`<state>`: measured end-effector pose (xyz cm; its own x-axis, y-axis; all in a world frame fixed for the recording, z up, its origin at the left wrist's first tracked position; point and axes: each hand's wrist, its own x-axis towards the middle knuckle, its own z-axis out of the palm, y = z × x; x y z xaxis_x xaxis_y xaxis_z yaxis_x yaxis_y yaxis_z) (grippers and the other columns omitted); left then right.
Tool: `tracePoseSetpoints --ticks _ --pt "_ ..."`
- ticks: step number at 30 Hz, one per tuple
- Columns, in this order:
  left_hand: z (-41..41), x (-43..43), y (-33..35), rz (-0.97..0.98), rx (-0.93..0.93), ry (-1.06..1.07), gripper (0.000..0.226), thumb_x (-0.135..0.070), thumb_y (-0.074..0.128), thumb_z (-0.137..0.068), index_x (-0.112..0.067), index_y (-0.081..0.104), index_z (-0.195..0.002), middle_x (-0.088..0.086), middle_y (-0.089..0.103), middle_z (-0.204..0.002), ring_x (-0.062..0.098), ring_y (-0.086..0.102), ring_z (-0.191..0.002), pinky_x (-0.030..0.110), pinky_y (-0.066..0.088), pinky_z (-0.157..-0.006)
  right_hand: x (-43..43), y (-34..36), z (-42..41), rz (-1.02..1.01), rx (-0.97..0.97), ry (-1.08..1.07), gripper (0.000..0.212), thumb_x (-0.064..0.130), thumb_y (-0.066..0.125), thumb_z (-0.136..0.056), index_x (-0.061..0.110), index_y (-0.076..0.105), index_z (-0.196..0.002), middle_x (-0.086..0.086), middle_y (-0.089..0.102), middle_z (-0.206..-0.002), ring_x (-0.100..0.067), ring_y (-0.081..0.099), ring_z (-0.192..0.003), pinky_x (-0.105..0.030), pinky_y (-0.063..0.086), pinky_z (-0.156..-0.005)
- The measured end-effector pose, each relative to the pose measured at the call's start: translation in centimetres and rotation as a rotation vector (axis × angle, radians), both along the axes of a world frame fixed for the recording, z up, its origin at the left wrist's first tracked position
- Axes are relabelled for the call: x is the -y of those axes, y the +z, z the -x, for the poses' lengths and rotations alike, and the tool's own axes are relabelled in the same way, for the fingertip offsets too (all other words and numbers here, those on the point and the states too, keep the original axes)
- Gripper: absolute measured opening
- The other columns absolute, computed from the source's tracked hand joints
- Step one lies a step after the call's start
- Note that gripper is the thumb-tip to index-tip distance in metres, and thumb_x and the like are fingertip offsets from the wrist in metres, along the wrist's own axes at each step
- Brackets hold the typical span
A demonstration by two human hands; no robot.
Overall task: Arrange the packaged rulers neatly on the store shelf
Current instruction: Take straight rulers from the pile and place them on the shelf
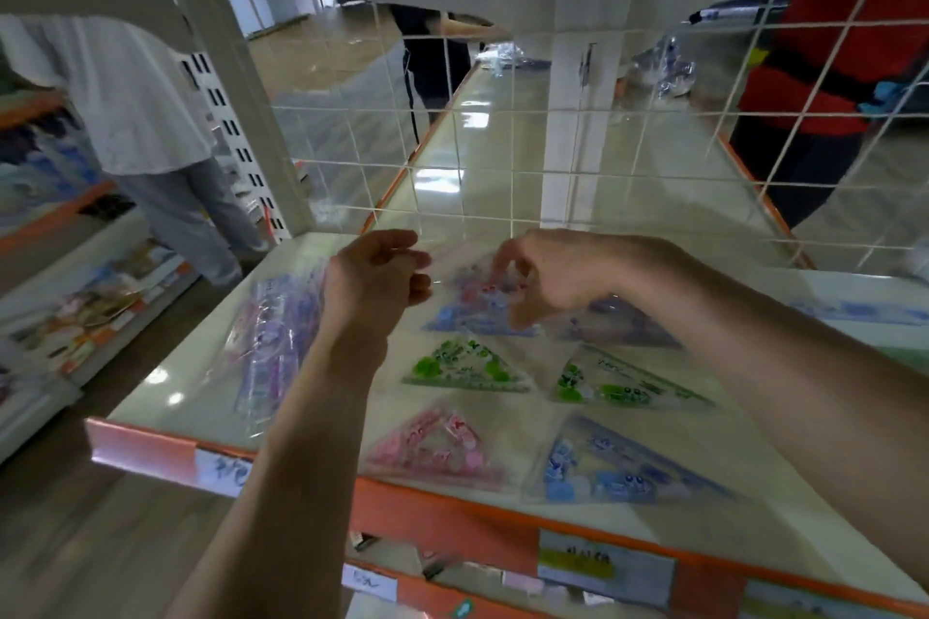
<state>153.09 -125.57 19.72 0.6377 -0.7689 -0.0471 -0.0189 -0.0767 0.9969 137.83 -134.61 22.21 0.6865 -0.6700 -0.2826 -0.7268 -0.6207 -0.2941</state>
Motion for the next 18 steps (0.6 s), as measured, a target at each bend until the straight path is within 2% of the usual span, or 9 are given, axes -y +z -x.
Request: tracePoseSetpoints --ticks 5,9,11,16,18 --pt "-1.7 -1.7 -0.1 -0.001 -0.029 -0.001 0.020 0.007 0.051 -0.089 -0.005 0.061 -0.102 0.010 0.066 -0.081 0.018 0.057 -0.063 0.034 0.057 -0.071 -4.6 -0.4 -1.3 -0.072 -0.010 0.094 0.072 0.044 0.074 -0.076 0.030 0.040 -0.138 0.004 0.050 -0.128 -0.014 0.050 -0.102 -0.027 0.044 -0.084" --pt "-2.3 -2.5 -0.6 -0.021 -0.026 -0.008 0.022 0.007 0.052 -0.088 -0.006 0.063 -0.103 0.009 0.067 -0.080 0.016 0.058 -0.059 0.032 0.058 -0.068 -7.4 -0.5 -2.1 -0.098 -0.046 0.149 0.076 0.049 0.075 -0.073 0.033 0.038 -0.138 0.007 0.050 -0.133 -0.013 0.052 -0.105 -0.025 0.041 -0.084" --pt "-2.4 -2.9 -0.8 -0.032 -0.024 -0.015 0.022 0.007 0.051 -0.089 -0.006 0.062 -0.104 0.008 0.067 -0.081 0.015 0.058 -0.058 0.032 0.058 -0.067 -8.4 -1.0 -2.5 -0.110 -0.075 0.163 0.076 0.048 0.075 -0.074 0.033 0.038 -0.138 0.006 0.050 -0.135 -0.016 0.052 -0.111 -0.029 0.044 -0.093" --pt "-2.3 -3.9 -1.3 -0.047 -0.031 -0.030 0.034 0.006 0.053 -0.088 -0.012 0.053 -0.117 0.009 0.069 -0.084 0.017 0.058 -0.058 0.031 0.058 -0.066 -10.2 -2.1 -2.6 -0.054 -0.119 0.174 0.069 0.052 0.073 -0.074 0.036 0.041 -0.132 0.008 0.043 -0.137 -0.019 0.049 -0.116 -0.036 0.044 -0.095" --pt "-2.1 -4.4 -1.3 -0.036 -0.047 -0.042 0.035 0.007 0.051 -0.089 -0.013 0.050 -0.118 0.009 0.069 -0.083 0.017 0.058 -0.059 0.029 0.057 -0.064 -10.6 -2.0 -2.4 -0.023 -0.109 0.166 0.069 0.054 0.070 -0.075 0.037 0.039 -0.135 0.009 0.041 -0.138 -0.019 0.048 -0.118 -0.034 0.044 -0.094"
